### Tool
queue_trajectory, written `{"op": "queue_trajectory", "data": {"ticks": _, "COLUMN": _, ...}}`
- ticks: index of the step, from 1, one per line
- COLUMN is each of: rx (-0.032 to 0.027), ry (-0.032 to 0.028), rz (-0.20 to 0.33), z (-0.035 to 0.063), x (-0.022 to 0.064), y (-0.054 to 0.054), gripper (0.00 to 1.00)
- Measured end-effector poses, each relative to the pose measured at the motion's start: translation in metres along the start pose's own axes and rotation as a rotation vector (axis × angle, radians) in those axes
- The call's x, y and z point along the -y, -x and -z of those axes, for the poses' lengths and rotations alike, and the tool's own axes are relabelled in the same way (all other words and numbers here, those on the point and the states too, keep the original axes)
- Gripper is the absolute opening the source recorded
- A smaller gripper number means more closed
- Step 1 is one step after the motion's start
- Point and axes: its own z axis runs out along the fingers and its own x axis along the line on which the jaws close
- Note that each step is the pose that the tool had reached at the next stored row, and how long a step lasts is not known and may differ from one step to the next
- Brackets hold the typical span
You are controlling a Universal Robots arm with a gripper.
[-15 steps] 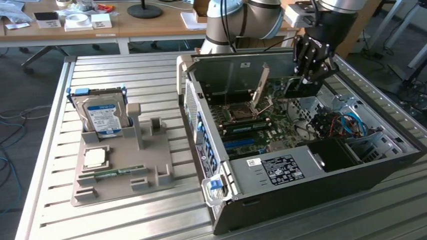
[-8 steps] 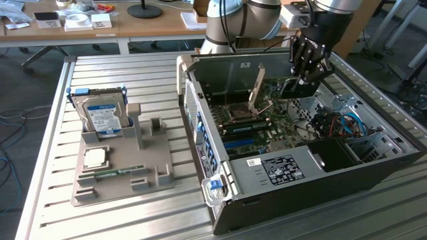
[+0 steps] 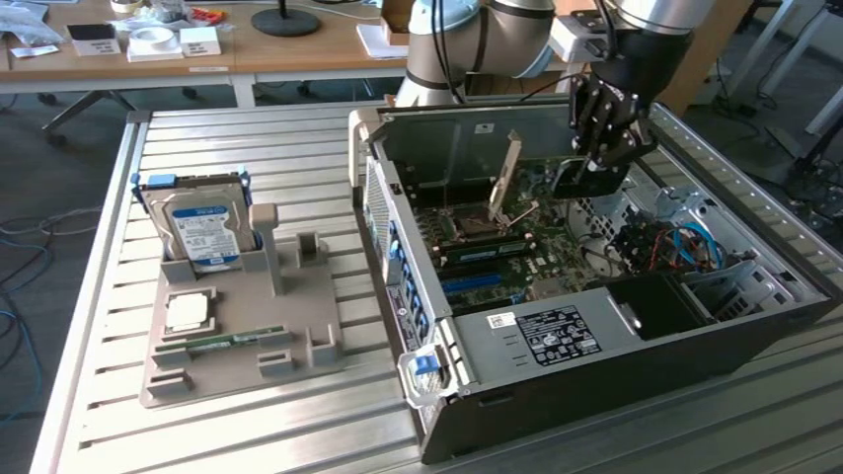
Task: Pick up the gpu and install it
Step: 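Insert the gpu into the slot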
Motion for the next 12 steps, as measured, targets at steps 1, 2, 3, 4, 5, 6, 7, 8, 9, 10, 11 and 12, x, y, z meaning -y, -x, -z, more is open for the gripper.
{"op": "queue_trajectory", "data": {"ticks": 1, "rx": 0.0001, "ry": 0.0000, "rz": 0.000, "z": -0.0014, "x": -0.0002, "y": 0.0000, "gripper": 0.27}}
{"op": "queue_trajectory", "data": {"ticks": 2, "rx": 0.0001, "ry": 0.0000, "rz": 0.000, "z": -0.0022, "x": -0.0005, "y": 0.0000, "gripper": 0.27}}
{"op": "queue_trajectory", "data": {"ticks": 3, "rx": -0.0001, "ry": 0.0001, "rz": 0.000, "z": -0.0024, "x": -0.0005, "y": 0.0000, "gripper": 0.27}}
{"op": "queue_trajectory", "data": {"ticks": 4, "rx": -0.0002, "ry": 0.0001, "rz": 0.000, "z": -0.0024, "x": -0.0005, "y": 0.0000, "gripper": 0.27}}
{"op": "queue_trajectory", "data": {"ticks": 5, "rx": -0.0003, "ry": 0.0001, "rz": 0.000, "z": -0.0024, "x": -0.0006, "y": -0.0001, "gripper": 0.27}}
{"op": "queue_trajectory", "data": {"ticks": 6, "rx": 0.0000, "ry": 0.0000, "rz": 0.000, "z": -0.0028, "x": -0.0011, "y": -0.0001, "gripper": 0.27}}
{"op": "queue_trajectory", "data": {"ticks": 7, "rx": 0.0003, "ry": 0.0000, "rz": 0.000, "z": -0.0035, "x": -0.0018, "y": -0.0002, "gripper": 0.27}}
{"op": "queue_trajectory", "data": {"ticks": 8, "rx": 0.0002, "ry": 0.0000, "rz": 0.000, "z": -0.0041, "x": -0.0024, "y": -0.0002, "gripper": 0.27}}
{"op": "queue_trajectory", "data": {"ticks": 9, "rx": -0.0001, "ry": 0.0000, "rz": 0.000, "z": -0.0044, "x": -0.0027, "y": -0.0002, "gripper": 0.27}}
{"op": "queue_trajectory", "data": {"ticks": 10, "rx": -0.0002, "ry": -0.0001, "rz": 0.000, "z": -0.0044, "x": -0.0027, "y": -0.0003, "gripper": 0.27}}
{"op": "queue_trajectory", "data": {"ticks": 11, "rx": -0.0002, "ry": 0.0000, "rz": 0.000, "z": -0.0044, "x": -0.0027, "y": -0.0003, "gripper": 0.27}}
{"op": "queue_trajectory", "data": {"ticks": 12, "rx": -0.0002, "ry": 0.0000, "rz": 0.000, "z": -0.0044, "x": -0.0028, "y": -0.0003, "gripper": 0.27}}
